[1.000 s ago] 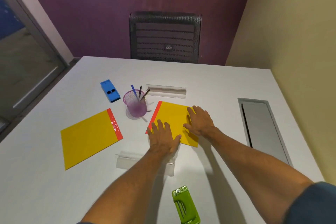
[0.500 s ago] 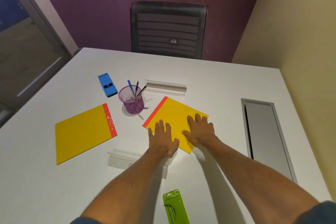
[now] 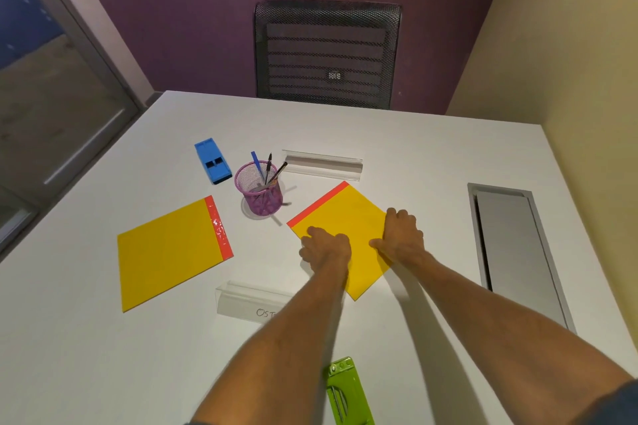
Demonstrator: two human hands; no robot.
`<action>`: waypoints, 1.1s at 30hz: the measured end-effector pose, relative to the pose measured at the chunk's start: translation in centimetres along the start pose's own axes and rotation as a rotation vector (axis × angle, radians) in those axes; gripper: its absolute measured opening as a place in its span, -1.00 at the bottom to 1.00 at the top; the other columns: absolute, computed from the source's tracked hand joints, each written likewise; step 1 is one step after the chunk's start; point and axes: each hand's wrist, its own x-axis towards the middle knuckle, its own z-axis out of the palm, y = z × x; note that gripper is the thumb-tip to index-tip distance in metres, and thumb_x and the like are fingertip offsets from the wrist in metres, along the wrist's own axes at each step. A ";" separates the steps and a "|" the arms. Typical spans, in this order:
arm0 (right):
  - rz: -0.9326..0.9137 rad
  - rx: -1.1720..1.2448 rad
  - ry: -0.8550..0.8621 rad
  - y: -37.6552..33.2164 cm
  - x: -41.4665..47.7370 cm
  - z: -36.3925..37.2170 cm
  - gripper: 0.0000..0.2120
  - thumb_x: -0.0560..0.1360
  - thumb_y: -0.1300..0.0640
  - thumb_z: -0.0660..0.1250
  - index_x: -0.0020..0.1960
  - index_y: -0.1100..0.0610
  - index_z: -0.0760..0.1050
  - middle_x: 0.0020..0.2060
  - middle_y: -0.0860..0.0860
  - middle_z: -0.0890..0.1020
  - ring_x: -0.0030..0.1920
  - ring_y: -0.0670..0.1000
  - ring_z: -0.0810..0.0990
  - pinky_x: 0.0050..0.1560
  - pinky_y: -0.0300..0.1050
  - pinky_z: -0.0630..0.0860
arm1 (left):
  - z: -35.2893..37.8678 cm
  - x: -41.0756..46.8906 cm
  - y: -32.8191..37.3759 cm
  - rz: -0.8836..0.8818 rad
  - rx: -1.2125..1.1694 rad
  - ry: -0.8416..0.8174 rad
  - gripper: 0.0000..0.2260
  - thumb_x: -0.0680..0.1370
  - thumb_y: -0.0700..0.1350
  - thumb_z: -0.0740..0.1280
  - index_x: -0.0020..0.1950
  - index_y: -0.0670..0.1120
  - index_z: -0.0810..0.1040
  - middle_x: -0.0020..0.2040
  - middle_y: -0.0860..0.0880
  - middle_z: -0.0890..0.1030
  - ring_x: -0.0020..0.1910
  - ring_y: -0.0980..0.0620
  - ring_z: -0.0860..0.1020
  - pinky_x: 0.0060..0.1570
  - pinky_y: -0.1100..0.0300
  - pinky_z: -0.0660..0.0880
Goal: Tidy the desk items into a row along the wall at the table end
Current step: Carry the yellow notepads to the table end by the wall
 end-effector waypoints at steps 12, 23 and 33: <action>0.345 0.465 0.036 4.1 -1.5 -2.9 -0.29 0.37 0.10 0.55 0.34 0.26 0.25 0.29 0.23 0.38 0.29 0.24 0.43 0.24 0.09 0.47 | -0.4 2.0 1.5 -0.188 -0.515 -0.077 -0.68 0.54 -0.30 0.24 0.30 -0.30 0.40 0.22 -0.27 0.54 0.16 -0.21 0.57 -0.01 0.04 0.52; 0.413 0.546 0.242 13.3 -11.7 -7.5 -0.66 0.47 0.16 0.46 0.04 0.19 0.30 0.09 0.23 0.52 -0.03 0.11 0.47 -0.02 0.01 0.47 | 3.6 -8.5 4.3 0.126 -0.285 -0.532 -0.25 0.50 -0.54 0.22 0.54 0.06 0.21 0.39 -0.24 0.44 0.27 -0.28 0.49 -0.13 -0.02 0.54; 0.568 0.463 0.242 22.3 -19.2 -8.7 -0.53 0.48 0.14 0.45 0.28 0.31 0.39 0.25 0.23 0.50 0.25 0.19 0.49 0.14 -0.01 0.47 | 11.0 -15.8 3.9 0.204 -0.144 -0.529 -0.57 0.48 -0.50 0.28 0.28 -0.18 0.40 0.20 -0.30 0.53 0.08 -0.20 0.58 0.08 -0.11 0.59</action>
